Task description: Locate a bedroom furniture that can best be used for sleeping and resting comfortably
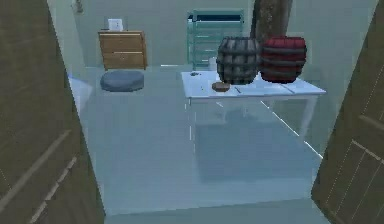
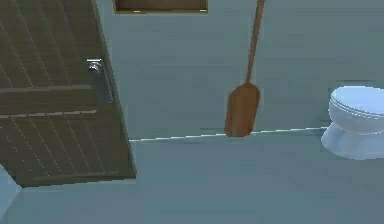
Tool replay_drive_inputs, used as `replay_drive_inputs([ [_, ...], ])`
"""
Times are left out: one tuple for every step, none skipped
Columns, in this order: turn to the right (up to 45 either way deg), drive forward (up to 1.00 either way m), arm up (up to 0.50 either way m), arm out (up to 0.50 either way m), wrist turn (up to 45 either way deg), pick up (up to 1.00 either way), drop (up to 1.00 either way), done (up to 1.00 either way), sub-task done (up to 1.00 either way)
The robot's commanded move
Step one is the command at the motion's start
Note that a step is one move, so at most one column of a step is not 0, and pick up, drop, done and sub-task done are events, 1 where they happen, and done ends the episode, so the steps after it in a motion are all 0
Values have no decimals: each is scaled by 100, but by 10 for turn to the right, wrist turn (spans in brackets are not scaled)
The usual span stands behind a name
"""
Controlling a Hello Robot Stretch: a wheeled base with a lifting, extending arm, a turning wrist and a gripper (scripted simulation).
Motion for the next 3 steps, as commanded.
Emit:
replay_drive_inputs([
  [0, 20, 0, 0, 0, 0, 0, 0, 0],
  [-60, 0, 0, 0, 0, 0, 0, 0, 0],
  [0, 100, 0, 0, 0, 0, 0, 0, 0],
])
